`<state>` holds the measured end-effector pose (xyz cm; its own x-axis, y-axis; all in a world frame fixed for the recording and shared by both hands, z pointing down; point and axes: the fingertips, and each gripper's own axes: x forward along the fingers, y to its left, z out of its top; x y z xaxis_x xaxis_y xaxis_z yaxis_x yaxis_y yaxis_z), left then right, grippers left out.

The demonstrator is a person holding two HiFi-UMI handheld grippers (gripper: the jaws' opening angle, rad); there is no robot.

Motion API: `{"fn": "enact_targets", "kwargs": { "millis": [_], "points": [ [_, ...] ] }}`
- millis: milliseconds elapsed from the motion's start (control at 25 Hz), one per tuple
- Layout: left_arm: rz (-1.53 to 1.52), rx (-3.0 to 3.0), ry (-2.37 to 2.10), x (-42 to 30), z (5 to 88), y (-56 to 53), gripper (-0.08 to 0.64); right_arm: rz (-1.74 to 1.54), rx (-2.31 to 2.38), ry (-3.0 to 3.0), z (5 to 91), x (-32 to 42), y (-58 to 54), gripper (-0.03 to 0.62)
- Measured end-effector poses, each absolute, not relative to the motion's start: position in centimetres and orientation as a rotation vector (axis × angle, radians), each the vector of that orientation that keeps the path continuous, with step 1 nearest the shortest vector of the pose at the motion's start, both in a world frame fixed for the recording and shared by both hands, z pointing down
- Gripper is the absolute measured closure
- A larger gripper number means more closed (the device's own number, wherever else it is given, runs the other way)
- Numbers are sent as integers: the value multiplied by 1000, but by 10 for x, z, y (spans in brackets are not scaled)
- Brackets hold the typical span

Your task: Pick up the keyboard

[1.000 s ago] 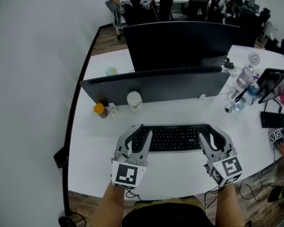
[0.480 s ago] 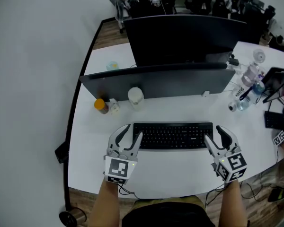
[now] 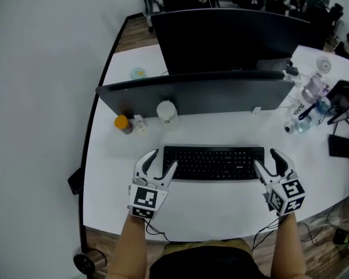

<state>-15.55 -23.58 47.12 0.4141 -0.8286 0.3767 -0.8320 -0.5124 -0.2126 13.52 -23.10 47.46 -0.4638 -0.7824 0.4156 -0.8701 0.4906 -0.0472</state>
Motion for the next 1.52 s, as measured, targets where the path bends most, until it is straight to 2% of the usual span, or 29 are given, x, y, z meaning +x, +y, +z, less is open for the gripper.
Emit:
{"fn": "enact_targets", "kwargs": {
  "millis": [1520],
  "points": [
    [767,2173,-1356,-193,622,-253,233,782,1385,-2092,629,193,-260,331]
  ]
}}
